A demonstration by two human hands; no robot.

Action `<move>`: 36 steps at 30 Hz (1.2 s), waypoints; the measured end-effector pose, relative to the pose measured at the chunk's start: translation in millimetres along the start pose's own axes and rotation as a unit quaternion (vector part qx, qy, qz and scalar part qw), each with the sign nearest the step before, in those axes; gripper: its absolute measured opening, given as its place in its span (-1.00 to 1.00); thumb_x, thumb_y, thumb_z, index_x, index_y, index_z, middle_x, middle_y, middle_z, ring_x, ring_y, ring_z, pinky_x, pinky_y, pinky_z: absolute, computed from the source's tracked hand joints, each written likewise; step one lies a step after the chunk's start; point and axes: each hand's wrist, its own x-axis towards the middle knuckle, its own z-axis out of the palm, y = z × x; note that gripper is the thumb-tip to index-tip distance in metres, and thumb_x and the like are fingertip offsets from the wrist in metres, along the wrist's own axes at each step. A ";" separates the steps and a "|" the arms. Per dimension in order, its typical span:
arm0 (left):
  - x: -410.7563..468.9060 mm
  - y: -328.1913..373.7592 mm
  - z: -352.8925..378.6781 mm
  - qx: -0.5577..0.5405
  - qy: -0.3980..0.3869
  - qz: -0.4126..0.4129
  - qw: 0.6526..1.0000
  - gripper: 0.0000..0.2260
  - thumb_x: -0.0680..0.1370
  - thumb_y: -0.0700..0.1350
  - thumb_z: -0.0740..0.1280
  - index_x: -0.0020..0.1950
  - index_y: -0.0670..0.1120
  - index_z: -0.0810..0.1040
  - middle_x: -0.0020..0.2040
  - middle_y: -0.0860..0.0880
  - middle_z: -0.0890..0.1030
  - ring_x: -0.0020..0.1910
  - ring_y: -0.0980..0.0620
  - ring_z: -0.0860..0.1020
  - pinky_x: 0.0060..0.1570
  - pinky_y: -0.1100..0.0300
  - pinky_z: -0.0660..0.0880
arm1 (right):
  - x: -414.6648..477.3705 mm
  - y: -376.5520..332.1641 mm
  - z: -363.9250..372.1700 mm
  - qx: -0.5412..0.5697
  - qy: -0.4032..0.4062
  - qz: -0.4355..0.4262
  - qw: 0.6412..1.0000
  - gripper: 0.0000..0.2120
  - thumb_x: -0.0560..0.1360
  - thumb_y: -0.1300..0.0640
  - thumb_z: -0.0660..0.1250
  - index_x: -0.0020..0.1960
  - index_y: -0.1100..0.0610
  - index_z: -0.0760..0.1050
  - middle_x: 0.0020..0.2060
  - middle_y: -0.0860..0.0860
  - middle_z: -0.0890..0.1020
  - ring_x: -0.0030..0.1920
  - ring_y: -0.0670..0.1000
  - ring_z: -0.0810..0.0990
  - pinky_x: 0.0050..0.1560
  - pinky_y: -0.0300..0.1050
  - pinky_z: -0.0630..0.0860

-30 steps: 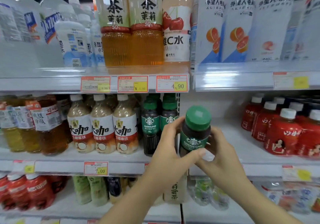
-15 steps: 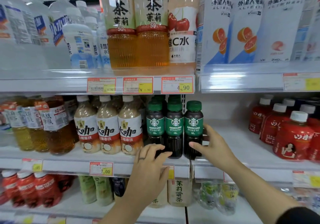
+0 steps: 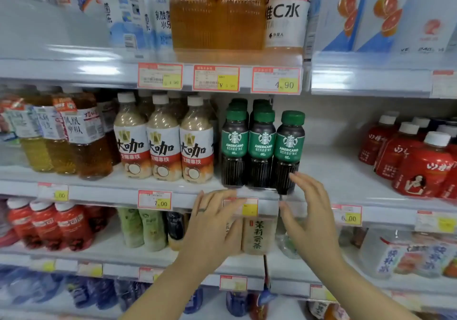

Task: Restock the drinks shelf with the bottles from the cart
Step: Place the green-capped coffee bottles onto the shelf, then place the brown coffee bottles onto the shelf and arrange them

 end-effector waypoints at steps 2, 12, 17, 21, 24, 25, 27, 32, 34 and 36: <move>-30.1 -13.4 -3.4 -0.029 0.006 -0.013 0.999 -0.70 0.52 -0.02 0.15 0.23 0.19 0.36 0.18 0.14 0.47 0.20 0.19 0.38 0.45 0.00 0.06 | -26.6 -9.2 19.9 -0.005 -0.059 -0.045 0.997 -0.70 0.46 0.13 0.28 0.19 0.08 0.50 0.13 -0.09 0.49 0.19 -0.17 0.40 0.25 -0.47 0.22; -250.9 -127.0 -31.3 -0.095 -0.111 -0.323 0.935 -0.78 0.54 -0.22 0.29 0.15 -0.02 0.58 -0.01 0.23 0.54 -0.11 0.29 0.49 -0.10 0.48 0.43 | -176.8 -38.8 208.4 -0.003 -0.529 0.089 0.844 -0.76 0.46 0.13 0.35 0.13 0.07 0.55 0.05 -0.03 0.58 0.09 -0.02 0.55 0.00 -0.30 0.38; -361.7 -173.6 -46.5 -0.079 -0.180 -0.455 0.868 -0.77 0.56 -0.19 0.27 0.18 0.00 0.57 0.04 0.18 0.55 -0.02 0.13 0.55 -0.10 0.42 0.39 | -262.6 -52.4 289.1 -0.027 -0.660 0.136 0.739 -0.65 0.50 0.11 0.31 0.28 0.09 0.45 0.20 0.00 0.52 0.21 0.03 0.50 0.10 -0.21 0.40; -448.8 -209.5 -44.0 -0.073 -0.228 -0.524 0.817 -0.73 0.55 -0.18 0.28 0.21 0.04 0.55 0.14 0.09 0.57 0.05 0.10 0.54 0.03 0.29 0.43 | -322.9 -53.0 340.7 -0.038 -0.717 0.218 0.661 -0.59 0.53 0.10 0.30 0.35 0.13 0.37 0.26 0.06 0.48 0.22 0.06 0.49 0.18 -0.14 0.42; -499.9 -233.5 -31.0 -0.057 -0.271 -0.543 0.793 -0.70 0.56 -0.16 0.27 0.27 0.02 0.51 0.23 0.03 0.53 0.22 0.01 0.47 0.17 0.28 0.31 | -356.9 -44.7 377.1 -0.068 -0.717 0.279 0.635 -0.54 0.53 0.09 0.30 0.38 0.16 0.32 0.27 0.11 0.45 0.17 0.11 0.51 0.11 -0.08 0.45; -512.6 -240.6 -25.2 -0.052 -0.279 -0.545 0.789 -0.70 0.56 -0.16 0.26 0.28 0.03 0.50 0.26 0.02 0.52 0.25 -0.01 0.44 0.22 0.24 0.29 | -367.0 -40.4 388.5 -0.078 -0.716 0.287 0.631 -0.53 0.53 0.09 0.30 0.39 0.17 0.31 0.28 0.12 0.44 0.18 0.11 0.50 0.07 -0.13 0.42; -531.8 -252.0 -13.2 -0.062 -0.285 -0.546 0.785 -0.69 0.55 -0.17 0.27 0.28 0.02 0.50 0.27 0.00 0.50 0.27 -0.05 0.43 0.31 0.09 0.32 | -385.1 -31.2 408.5 -0.100 -0.708 0.289 0.637 -0.51 0.53 0.09 0.30 0.40 0.18 0.28 0.31 0.14 0.45 0.20 0.11 0.50 0.01 -0.22 0.34; -564.7 -266.6 11.5 -0.095 -0.278 -0.552 0.780 -0.70 0.55 -0.16 0.27 0.28 0.03 0.49 0.26 0.02 0.50 0.26 -0.01 0.44 0.32 0.09 0.34 | -416.3 -10.3 453.8 -0.153 -0.637 0.285 0.699 -0.35 0.49 0.00 0.35 0.46 0.17 0.16 0.31 0.18 0.45 0.27 0.20 0.44 0.20 -0.02 0.39; -571.4 -267.1 18.4 -0.099 -0.259 -0.559 0.781 -0.71 0.56 -0.16 0.27 0.26 0.04 0.50 0.24 0.05 0.50 0.22 0.06 0.44 0.32 0.15 0.32 | -427.1 -0.7 471.7 -0.203 -0.633 0.280 0.692 -0.25 0.46 -0.15 0.33 0.48 0.14 0.09 0.32 0.19 0.44 0.32 0.24 0.39 0.33 0.11 0.32; -570.0 -265.9 21.9 -0.089 -0.245 -0.564 0.784 -0.74 0.56 -0.15 0.27 0.23 0.05 0.51 0.21 0.06 0.52 0.13 0.14 0.47 0.42 0.04 0.20 | -432.9 5.4 483.1 -0.250 -0.638 0.286 0.670 -0.17 0.43 -0.25 0.30 0.50 0.12 0.03 0.35 0.18 0.41 0.41 0.24 0.26 0.43 0.21 0.09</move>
